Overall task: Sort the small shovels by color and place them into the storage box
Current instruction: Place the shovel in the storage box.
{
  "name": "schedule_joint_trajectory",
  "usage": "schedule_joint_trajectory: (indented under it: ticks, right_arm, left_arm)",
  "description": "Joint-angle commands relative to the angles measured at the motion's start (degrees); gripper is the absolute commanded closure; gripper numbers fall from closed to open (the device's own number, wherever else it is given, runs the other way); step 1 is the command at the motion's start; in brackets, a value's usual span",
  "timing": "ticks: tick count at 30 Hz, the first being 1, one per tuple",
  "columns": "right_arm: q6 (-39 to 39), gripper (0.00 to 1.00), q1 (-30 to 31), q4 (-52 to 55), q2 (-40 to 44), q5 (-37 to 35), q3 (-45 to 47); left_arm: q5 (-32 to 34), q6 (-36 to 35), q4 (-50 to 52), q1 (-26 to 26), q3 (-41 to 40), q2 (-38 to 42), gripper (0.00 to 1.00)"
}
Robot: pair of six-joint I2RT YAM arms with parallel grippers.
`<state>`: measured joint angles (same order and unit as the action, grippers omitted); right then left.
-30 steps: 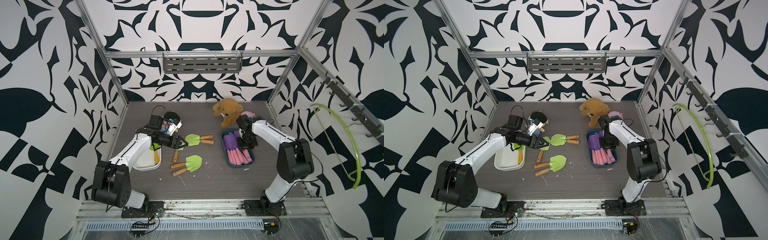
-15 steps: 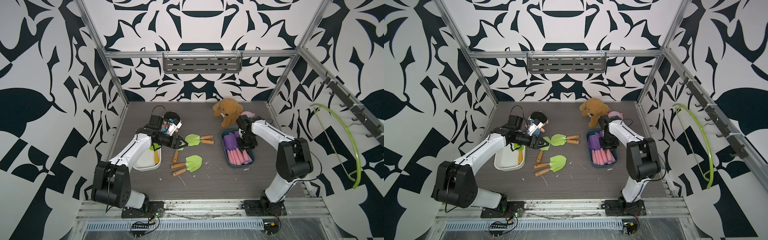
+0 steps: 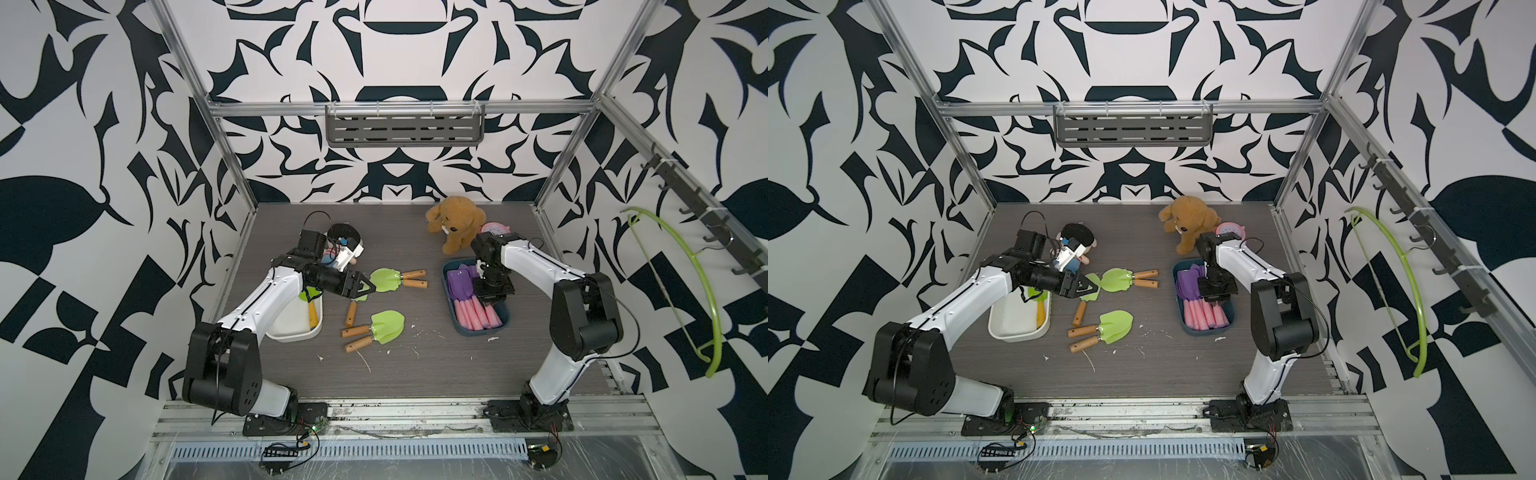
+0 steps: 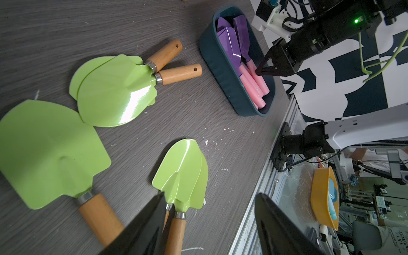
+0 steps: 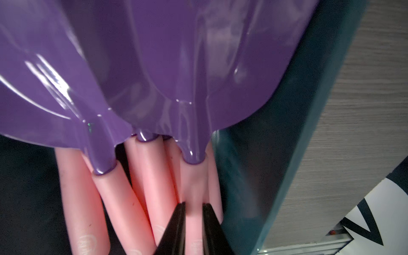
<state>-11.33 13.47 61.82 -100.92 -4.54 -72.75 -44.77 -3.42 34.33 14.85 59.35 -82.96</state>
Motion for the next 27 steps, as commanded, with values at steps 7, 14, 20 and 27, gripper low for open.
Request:
schedule_joint_trajectory:
  ticks: [7, 14, 20, 27]
  right_arm:
    - [0.2, 0.71, -0.2, 5.2, 2.9, -0.8, -2.5]
    - [0.6, 0.71, -0.2, 3.5, 2.2, -2.9, -8.9]
    - [0.7, 0.79, -0.2, -0.4, -2.2, -3.3, -11.8]
    - [1.4, 0.83, -0.2, -3.4, -7.4, -2.4, -13.5]
  left_arm:
    - [-0.3, -0.9, 1.2, -0.3, -0.8, 0.9, 0.29]
    - [-0.1, -1.0, 1.3, -0.4, -0.9, 1.1, 0.29]
    - [0.0, -1.1, 1.3, -0.7, -1.2, 1.4, 0.29]
    - [0.1, -1.2, 1.3, -1.2, -1.4, 1.7, 0.3]
